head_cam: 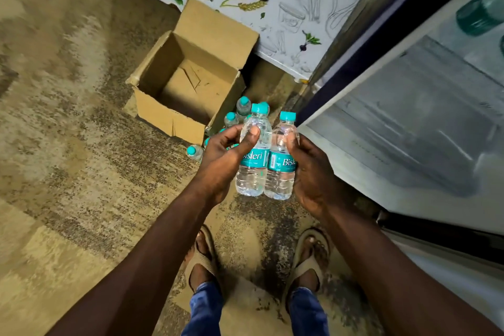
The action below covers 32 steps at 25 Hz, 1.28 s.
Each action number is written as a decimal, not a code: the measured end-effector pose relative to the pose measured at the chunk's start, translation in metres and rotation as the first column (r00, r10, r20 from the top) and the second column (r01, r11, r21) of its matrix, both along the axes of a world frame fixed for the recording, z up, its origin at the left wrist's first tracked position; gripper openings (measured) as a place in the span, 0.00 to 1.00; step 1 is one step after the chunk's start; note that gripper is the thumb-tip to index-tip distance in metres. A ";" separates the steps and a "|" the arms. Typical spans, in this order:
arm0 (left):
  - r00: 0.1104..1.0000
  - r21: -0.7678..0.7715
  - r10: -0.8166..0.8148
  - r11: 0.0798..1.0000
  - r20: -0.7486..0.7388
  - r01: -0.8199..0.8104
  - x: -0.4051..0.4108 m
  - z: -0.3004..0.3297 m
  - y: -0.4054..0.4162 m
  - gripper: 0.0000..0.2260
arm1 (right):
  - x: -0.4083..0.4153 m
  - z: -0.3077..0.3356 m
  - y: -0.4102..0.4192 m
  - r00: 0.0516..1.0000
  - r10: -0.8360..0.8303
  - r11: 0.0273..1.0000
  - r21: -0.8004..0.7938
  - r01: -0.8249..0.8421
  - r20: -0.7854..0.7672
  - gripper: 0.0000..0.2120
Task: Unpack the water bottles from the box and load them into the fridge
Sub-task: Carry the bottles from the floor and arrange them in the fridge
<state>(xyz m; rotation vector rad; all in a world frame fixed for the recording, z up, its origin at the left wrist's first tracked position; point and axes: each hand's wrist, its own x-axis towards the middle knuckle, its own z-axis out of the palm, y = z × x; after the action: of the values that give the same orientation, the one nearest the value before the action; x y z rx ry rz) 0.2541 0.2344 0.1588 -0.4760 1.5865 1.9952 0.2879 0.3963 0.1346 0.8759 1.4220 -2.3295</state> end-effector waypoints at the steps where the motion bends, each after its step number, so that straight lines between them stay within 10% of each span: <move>1: 1.000 -0.003 -0.003 1.000 -0.011 0.003 0.001 0.002 0.004 0.14 | 0.003 0.004 0.004 1.000 -0.005 1.000 0.004 0.005 -0.007 0.17; 16: 0.998 0.074 0.018 0.997 0.062 -0.023 0.039 0.034 0.048 0.22 | 0.036 0.069 0.050 0.999 -0.023 0.983 0.184 0.016 0.036 0.16; 32: 0.823 0.066 -0.417 0.877 -0.387 0.475 0.016 0.214 0.208 0.21 | 0.078 0.255 0.223 0.942 -0.009 0.855 0.486 0.182 -0.335 0.21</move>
<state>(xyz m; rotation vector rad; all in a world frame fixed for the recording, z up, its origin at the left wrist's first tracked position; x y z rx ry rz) 0.2697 0.4420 0.3728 0.3323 1.5437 1.8778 0.3655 0.6191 0.3893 0.7155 2.2595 -2.2707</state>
